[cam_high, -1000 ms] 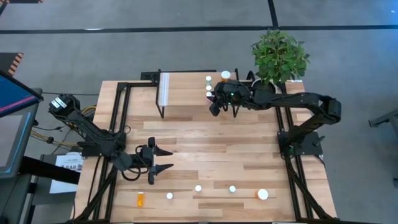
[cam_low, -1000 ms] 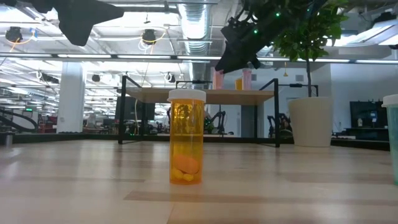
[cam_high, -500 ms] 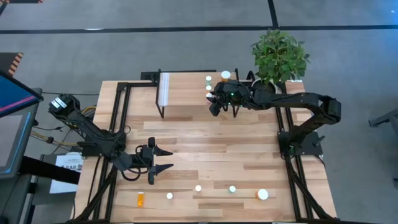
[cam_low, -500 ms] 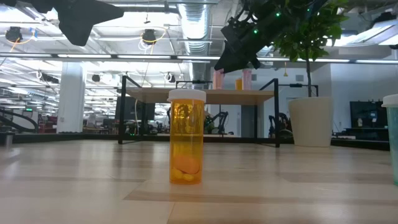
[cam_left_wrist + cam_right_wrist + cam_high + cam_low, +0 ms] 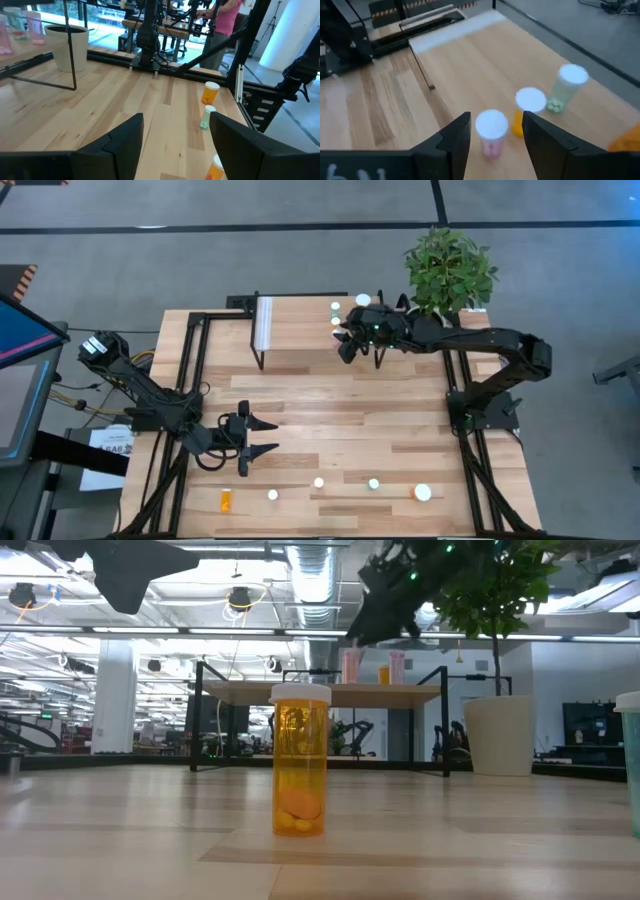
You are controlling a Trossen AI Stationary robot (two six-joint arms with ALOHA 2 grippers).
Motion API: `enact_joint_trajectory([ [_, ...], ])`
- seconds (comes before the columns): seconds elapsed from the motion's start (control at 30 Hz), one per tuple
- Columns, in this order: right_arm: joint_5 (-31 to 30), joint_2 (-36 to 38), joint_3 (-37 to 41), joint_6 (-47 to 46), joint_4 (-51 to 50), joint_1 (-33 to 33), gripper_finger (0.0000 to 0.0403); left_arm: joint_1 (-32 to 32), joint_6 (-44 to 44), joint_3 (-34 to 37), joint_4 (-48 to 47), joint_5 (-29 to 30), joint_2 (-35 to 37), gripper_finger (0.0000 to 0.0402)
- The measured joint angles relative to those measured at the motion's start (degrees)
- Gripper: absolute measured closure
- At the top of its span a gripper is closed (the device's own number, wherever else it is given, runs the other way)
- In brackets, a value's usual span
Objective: Pick and place medicine bottles onto shelf by color
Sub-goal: Put the small purple pill bottle on the shelf
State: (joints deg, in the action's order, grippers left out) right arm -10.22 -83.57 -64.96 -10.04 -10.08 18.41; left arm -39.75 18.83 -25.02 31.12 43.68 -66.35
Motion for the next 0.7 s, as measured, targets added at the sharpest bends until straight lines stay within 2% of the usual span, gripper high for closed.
enact_joint_trajectory([
  [0.2,0.00,4.66,-2.58,-0.02,-6.20,-1.29,0.0202,0.00,0.33,-0.04,-0.41,-0.02,0.00,0.0186],
  [0.37,0.00,11.08,-2.80,-0.83,-9.31,-5.68,0.0205,0.00,0.91,-0.04,-0.77,-0.03,0.00,0.0186],
  [0.57,-0.12,17.15,-2.00,-2.12,-10.69,-17.82,0.0206,0.00,2.17,-0.04,-0.68,-0.04,0.00,0.0186],
  [0.7,-1.49,18.46,-0.01,-2.91,-10.63,-27.88,0.0207,0.00,4.03,-0.06,-0.49,-2.72,0.00,0.0186],
])
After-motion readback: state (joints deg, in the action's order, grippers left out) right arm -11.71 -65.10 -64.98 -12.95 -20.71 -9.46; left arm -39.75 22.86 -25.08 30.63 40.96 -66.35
